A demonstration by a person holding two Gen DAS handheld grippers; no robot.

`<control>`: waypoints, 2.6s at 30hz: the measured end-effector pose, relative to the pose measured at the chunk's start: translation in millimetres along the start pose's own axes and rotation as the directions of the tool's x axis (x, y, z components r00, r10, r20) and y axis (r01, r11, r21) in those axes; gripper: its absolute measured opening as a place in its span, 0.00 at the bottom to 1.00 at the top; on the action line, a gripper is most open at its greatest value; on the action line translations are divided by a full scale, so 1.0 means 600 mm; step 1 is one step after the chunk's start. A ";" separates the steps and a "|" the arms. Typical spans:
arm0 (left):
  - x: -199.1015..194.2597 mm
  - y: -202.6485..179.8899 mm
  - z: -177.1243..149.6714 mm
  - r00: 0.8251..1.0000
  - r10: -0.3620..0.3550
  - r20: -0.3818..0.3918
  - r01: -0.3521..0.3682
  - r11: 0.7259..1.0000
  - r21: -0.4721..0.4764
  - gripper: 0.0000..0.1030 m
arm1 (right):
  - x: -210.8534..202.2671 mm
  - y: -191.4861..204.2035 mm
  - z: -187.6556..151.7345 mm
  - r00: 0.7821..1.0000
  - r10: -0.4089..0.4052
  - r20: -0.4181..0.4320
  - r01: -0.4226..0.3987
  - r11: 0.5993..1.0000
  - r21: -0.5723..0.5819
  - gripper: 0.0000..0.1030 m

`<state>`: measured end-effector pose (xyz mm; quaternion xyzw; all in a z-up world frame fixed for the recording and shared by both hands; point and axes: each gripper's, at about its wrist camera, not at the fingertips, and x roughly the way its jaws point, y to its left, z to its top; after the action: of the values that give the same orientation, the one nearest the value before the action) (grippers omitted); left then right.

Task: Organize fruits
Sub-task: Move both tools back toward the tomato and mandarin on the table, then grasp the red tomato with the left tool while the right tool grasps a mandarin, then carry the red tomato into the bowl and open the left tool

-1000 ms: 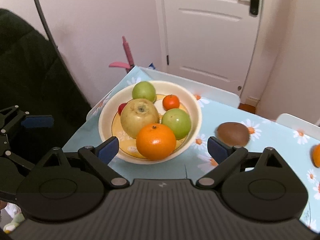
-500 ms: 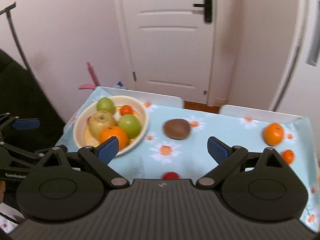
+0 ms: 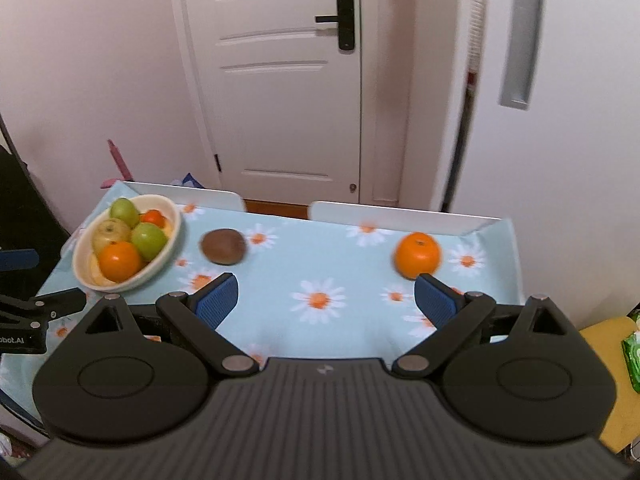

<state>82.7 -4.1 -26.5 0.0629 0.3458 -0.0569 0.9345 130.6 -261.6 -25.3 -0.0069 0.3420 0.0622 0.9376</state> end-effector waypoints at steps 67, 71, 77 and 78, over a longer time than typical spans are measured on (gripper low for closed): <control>0.156 -0.140 -0.059 0.985 0.108 -0.135 -0.124 0.985 -0.119 0.38 | 0.213 -0.152 -0.031 0.984 0.090 -0.152 -0.107 0.988 -0.107 0.52; 0.119 -0.132 -0.052 0.985 0.129 -0.112 -0.144 0.980 -0.135 0.38 | 0.191 -0.116 -0.011 0.980 0.132 -0.147 -0.150 0.982 -0.114 0.52; 0.066 -0.104 -0.042 0.983 0.164 -0.080 -0.175 0.971 -0.163 0.38 | 0.164 -0.046 0.016 0.969 0.202 -0.140 -0.222 0.964 -0.146 0.52; 0.059 -0.097 -0.040 0.983 0.170 -0.075 -0.180 0.970 -0.165 0.38 | 0.160 -0.033 0.020 0.968 0.211 -0.138 -0.231 0.961 -0.151 0.52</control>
<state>85.5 -60.2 -72.2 0.0145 0.3705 0.0576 0.9269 213.5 -269.6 -78.6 -0.0505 0.3901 0.1943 0.8986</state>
